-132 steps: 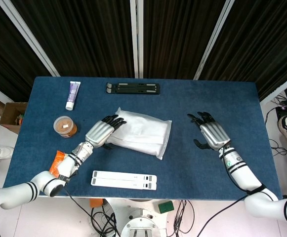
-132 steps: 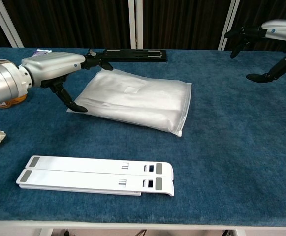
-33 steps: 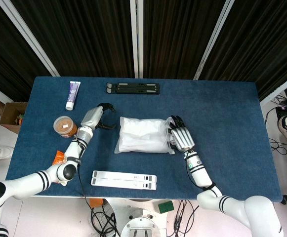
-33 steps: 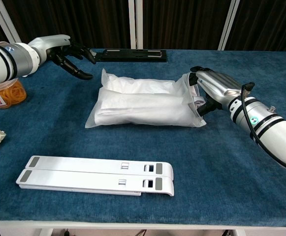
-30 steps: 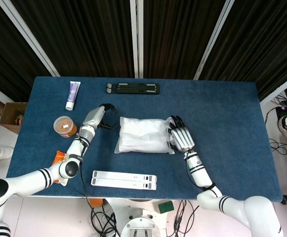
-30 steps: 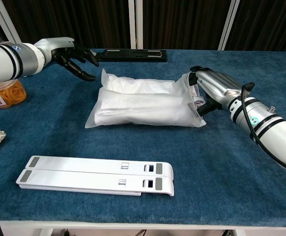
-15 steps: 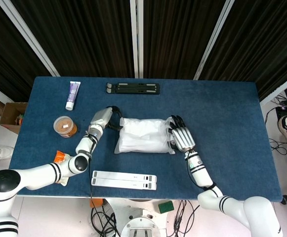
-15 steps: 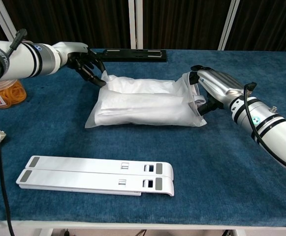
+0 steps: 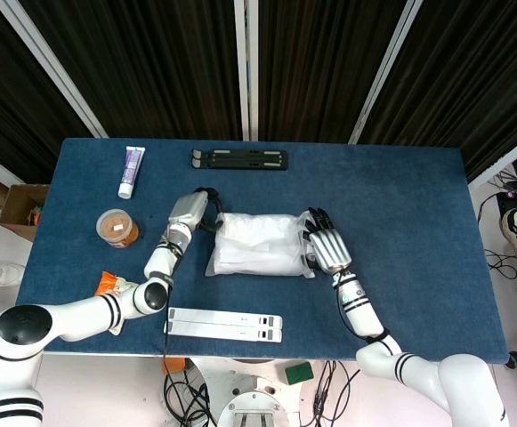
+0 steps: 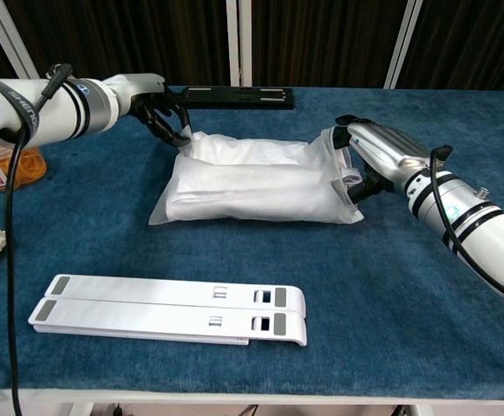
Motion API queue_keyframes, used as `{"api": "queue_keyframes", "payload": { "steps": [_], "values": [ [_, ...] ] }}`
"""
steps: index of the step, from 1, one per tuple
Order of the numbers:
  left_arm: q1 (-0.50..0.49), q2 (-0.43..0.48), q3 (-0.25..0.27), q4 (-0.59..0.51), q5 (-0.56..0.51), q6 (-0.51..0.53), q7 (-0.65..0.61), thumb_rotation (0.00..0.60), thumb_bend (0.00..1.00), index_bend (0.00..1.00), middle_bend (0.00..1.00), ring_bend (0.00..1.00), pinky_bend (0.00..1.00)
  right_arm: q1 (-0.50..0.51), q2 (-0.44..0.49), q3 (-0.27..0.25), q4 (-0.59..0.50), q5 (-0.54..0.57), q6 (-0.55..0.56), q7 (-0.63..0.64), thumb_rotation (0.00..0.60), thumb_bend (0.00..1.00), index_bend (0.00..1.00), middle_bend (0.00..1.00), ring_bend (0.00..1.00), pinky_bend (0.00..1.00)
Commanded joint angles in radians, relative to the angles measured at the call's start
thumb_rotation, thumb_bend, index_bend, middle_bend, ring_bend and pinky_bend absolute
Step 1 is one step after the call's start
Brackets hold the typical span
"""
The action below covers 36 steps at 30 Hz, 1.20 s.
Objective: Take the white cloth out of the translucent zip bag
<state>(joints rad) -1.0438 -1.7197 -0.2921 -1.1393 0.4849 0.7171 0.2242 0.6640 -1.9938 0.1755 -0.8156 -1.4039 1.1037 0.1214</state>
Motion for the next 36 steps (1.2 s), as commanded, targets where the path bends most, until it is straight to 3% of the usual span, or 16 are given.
{"api": "queue_keyframes", "payload": {
  "steps": [1,8,14,27,31,36],
  "values": [
    [0.002,-0.008,0.0,0.01,0.011,0.002,-0.001,0.6,0.38,0.55,0.21,0.09,0.27,-0.001,0.0,0.001,0.0,0.0,0.001,0.002,0.6,0.44,0.8,0.29,0.0,0.0],
    [0.015,-0.034,0.003,0.034,0.064,0.024,-0.008,0.6,0.44,0.66,0.3,0.12,0.28,-0.005,-0.001,0.009,-0.006,0.002,0.008,0.023,0.6,0.46,0.81,0.3,0.0,0.0],
    [0.053,-0.041,0.014,0.026,0.16,0.08,-0.036,0.6,0.44,0.7,0.33,0.13,0.28,-0.017,0.017,0.022,-0.026,-0.007,0.05,0.071,0.6,0.49,0.9,0.35,0.0,0.0],
    [0.217,0.071,0.045,-0.082,0.379,0.214,-0.173,0.6,0.45,0.71,0.33,0.13,0.28,-0.129,0.268,0.051,-0.26,-0.036,0.252,0.102,0.6,0.52,0.95,0.38,0.02,0.0],
    [0.25,0.101,0.048,-0.103,0.416,0.234,-0.198,0.6,0.45,0.71,0.32,0.13,0.28,-0.155,0.322,0.058,-0.283,-0.017,0.257,0.096,0.6,0.51,0.95,0.38,0.02,0.0],
    [0.283,0.133,0.055,-0.117,0.436,0.232,-0.211,0.6,0.45,0.7,0.32,0.13,0.28,-0.177,0.345,0.056,-0.234,0.029,0.213,0.093,0.6,0.51,0.95,0.38,0.02,0.0]
  ]
}}
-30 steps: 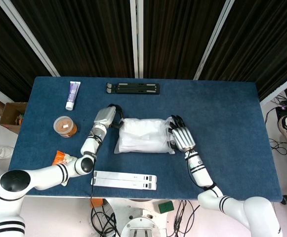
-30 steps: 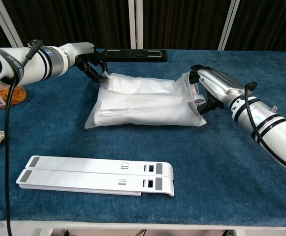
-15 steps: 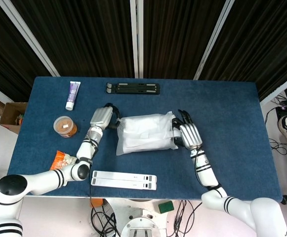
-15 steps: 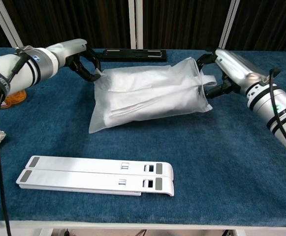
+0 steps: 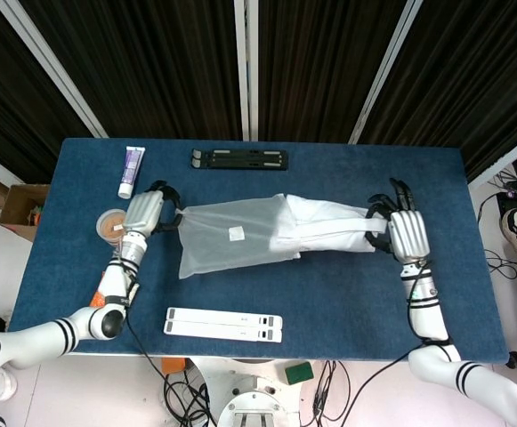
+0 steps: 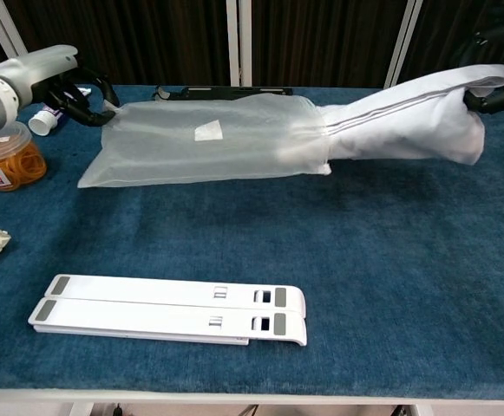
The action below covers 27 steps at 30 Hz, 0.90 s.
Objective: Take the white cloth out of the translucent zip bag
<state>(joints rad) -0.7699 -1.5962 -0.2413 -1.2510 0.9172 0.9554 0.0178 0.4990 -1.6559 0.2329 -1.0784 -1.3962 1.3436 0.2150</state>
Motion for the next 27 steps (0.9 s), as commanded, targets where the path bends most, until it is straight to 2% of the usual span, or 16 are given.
{"api": "queue_keyframes", "payload": {
  "steps": [1,6,8,9,11,12,13,14,17,20,21,24,27],
  "values": [
    [0.013,0.013,0.006,-0.005,0.004,-0.013,-0.004,0.6,0.45,0.7,0.31,0.13,0.28,-0.013,0.004,-0.005,0.051,0.027,-0.041,0.002,0.6,0.51,0.95,0.38,0.02,0.0],
    [0.023,0.003,0.013,0.014,0.007,-0.021,0.015,0.6,0.45,0.69,0.3,0.13,0.27,-0.014,-0.027,-0.025,0.152,0.045,-0.102,0.016,0.6,0.52,0.94,0.37,0.02,0.0],
    [0.026,0.007,0.017,0.008,0.011,-0.035,0.019,0.6,0.42,0.61,0.27,0.12,0.26,-0.014,-0.011,-0.053,0.145,0.043,-0.159,0.013,0.6,0.5,0.84,0.32,0.01,0.0],
    [0.027,0.018,0.019,-0.006,0.01,-0.048,0.021,0.6,0.38,0.5,0.23,0.1,0.25,-0.012,0.02,-0.073,0.111,0.049,-0.217,-0.008,0.6,0.46,0.73,0.26,0.01,0.0],
    [0.031,0.038,0.016,-0.036,0.013,-0.056,0.018,0.6,0.29,0.27,0.14,0.06,0.22,-0.01,0.092,-0.095,0.021,0.073,-0.304,-0.062,0.6,0.33,0.41,0.11,0.0,0.0],
    [0.037,0.051,0.012,-0.056,0.02,-0.048,0.014,0.6,0.25,0.18,0.12,0.05,0.21,-0.009,0.15,-0.102,-0.056,0.098,-0.355,-0.104,0.6,0.24,0.18,0.04,0.0,0.0],
    [0.043,0.062,0.01,-0.071,0.031,-0.036,0.011,0.6,0.22,0.14,0.1,0.04,0.19,-0.01,0.194,-0.105,-0.116,0.117,-0.382,-0.131,0.6,0.19,0.06,0.01,0.0,0.0],
    [0.05,0.074,0.01,-0.085,0.043,-0.024,0.009,0.598,0.19,0.12,0.1,0.04,0.19,-0.012,0.239,-0.108,-0.175,0.137,-0.405,-0.154,0.6,0.17,0.01,0.0,0.0,0.0],
    [0.08,0.126,0.013,-0.132,0.082,0.028,0.012,0.59,0.16,0.12,0.1,0.04,0.18,-0.029,0.392,-0.113,-0.347,0.179,-0.436,-0.192,0.6,0.16,0.0,0.0,0.0,0.0],
    [0.127,0.195,0.023,-0.187,0.135,0.105,0.015,0.598,0.16,0.12,0.1,0.04,0.18,-0.07,0.532,-0.112,-0.48,0.166,-0.396,-0.155,0.6,0.15,0.0,0.0,0.0,0.0],
    [0.15,0.225,0.029,-0.209,0.158,0.141,0.018,0.599,0.16,0.13,0.1,0.04,0.18,-0.095,0.575,-0.109,-0.514,0.145,-0.354,-0.123,0.6,0.16,0.0,0.0,0.0,0.0],
    [0.211,0.296,0.053,-0.254,0.221,0.236,0.027,0.6,0.16,0.14,0.1,0.04,0.17,-0.17,0.628,-0.097,-0.546,0.077,-0.193,-0.043,0.6,0.16,0.0,0.01,0.0,0.0],
    [0.276,0.348,0.085,-0.271,0.283,0.329,0.035,0.6,0.16,0.16,0.11,0.04,0.17,-0.237,0.64,-0.099,-0.528,0.005,-0.044,0.011,0.6,0.21,0.02,0.09,0.0,0.01]
  ]
}}
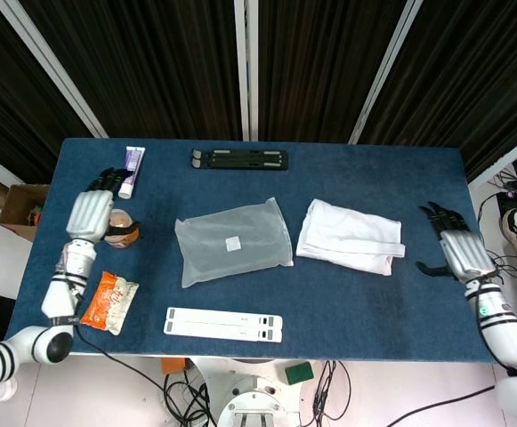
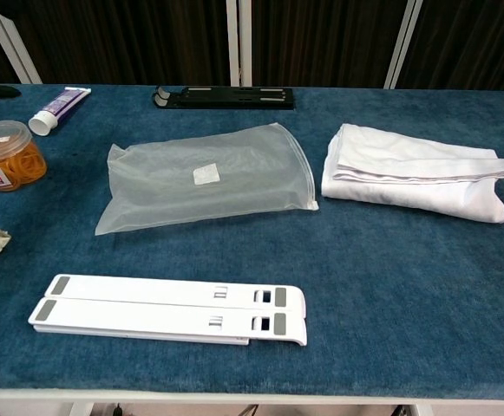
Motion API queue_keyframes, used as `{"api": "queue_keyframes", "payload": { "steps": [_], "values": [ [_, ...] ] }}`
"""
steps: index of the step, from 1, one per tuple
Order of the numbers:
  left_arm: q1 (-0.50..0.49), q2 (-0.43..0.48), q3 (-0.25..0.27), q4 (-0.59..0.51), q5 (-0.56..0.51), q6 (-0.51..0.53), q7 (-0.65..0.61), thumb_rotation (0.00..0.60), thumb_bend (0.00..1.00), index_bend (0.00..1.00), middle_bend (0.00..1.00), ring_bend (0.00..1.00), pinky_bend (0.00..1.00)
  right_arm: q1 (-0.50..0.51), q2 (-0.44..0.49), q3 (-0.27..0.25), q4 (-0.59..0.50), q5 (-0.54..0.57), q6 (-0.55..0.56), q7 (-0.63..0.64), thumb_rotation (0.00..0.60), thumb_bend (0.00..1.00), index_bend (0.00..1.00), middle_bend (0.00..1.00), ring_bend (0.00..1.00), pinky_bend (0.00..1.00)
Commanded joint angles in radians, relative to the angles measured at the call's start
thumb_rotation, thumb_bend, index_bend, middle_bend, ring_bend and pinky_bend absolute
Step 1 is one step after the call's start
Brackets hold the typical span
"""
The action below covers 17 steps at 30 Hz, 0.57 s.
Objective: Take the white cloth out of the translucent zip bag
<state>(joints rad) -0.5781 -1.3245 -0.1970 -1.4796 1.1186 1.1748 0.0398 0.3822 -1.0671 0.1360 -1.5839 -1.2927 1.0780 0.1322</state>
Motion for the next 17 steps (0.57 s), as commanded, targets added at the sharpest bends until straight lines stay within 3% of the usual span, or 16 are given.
{"api": "queue_keyframes", "payload": {
  "steps": [1,4,10,17],
  "values": [
    [0.104,0.09,0.053,-0.046,0.1,0.134,0.013,0.6,0.16,0.16,0.12,0.04,0.17,-0.138,0.052,-0.007,-0.014,-0.116,0.255,0.101,0.6,0.25,0.05,0.13,0.0,0.02],
    [0.17,0.131,0.094,-0.066,0.148,0.201,0.007,0.6,0.16,0.17,0.12,0.04,0.17,-0.186,0.052,-0.029,0.005,-0.162,0.336,0.122,0.6,0.32,0.11,0.16,0.0,0.05],
    [0.295,0.18,0.172,-0.129,0.235,0.327,0.006,0.6,0.16,0.17,0.12,0.04,0.16,-0.242,0.056,-0.093,0.037,-0.25,0.389,0.203,0.6,0.33,0.12,0.14,0.0,0.05],
    [0.403,0.188,0.226,-0.175,0.304,0.428,0.014,0.6,0.16,0.17,0.12,0.04,0.16,-0.272,0.03,-0.115,0.042,-0.284,0.428,0.193,0.6,0.33,0.12,0.14,0.0,0.05]
  ]
}}
